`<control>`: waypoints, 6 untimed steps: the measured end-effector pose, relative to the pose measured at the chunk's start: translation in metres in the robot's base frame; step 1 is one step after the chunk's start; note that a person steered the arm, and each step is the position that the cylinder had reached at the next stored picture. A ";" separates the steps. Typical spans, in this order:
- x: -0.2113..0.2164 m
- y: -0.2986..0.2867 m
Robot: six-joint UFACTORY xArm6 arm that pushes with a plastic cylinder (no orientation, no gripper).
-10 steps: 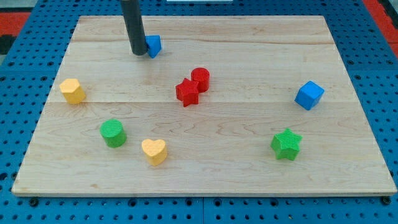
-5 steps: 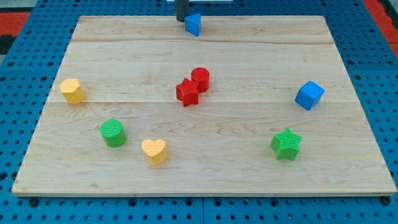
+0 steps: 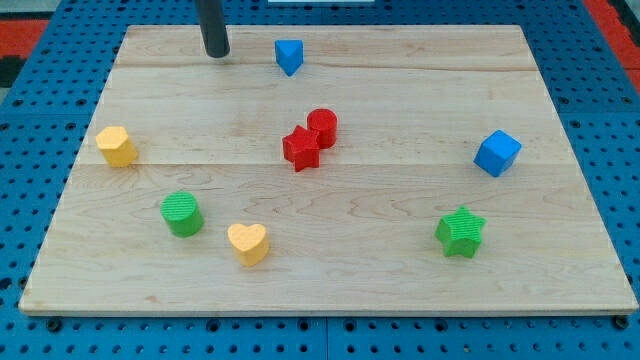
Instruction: Push triangle to the top right of the board
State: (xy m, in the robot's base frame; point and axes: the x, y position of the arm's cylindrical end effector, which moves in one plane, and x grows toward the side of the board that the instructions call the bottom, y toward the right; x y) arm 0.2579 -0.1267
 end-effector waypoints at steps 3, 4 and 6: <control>-0.011 0.211; -0.010 0.257; 0.095 0.332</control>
